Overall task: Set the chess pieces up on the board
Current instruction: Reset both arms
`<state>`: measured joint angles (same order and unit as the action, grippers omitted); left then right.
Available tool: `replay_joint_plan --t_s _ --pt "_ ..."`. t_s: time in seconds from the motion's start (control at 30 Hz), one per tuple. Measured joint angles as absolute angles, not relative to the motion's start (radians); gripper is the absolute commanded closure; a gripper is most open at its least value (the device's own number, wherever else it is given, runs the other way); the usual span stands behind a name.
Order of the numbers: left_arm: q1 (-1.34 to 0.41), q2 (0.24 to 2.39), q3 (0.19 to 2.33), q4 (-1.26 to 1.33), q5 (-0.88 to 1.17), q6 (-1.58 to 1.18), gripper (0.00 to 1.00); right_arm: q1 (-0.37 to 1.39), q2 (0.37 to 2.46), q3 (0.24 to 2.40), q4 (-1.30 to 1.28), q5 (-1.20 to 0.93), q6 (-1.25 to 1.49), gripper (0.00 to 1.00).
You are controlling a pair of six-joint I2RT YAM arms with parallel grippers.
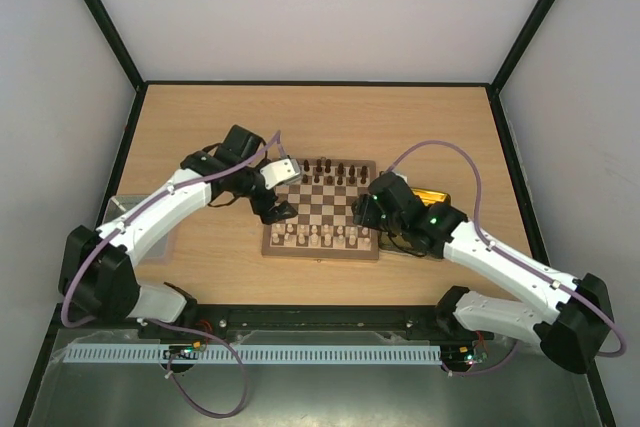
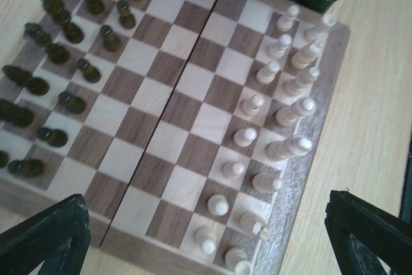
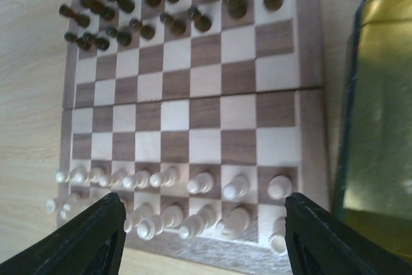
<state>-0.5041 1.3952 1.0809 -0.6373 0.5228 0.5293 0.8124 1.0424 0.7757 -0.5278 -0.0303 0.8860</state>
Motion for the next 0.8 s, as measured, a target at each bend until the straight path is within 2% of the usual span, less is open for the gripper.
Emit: replay_joint_plan --t_s 0.3,0.8 --pt "-0.503 1.297 1.05 -0.694 0.446 0.519 0.01 0.812 1.012 0.859 -0.665 0.081 0.841 0.34" --pt "-0.503 1.191 1.018 -0.782 0.467 0.481 0.01 0.812 0.957 0.86 -0.83 0.09 0.803 0.35"
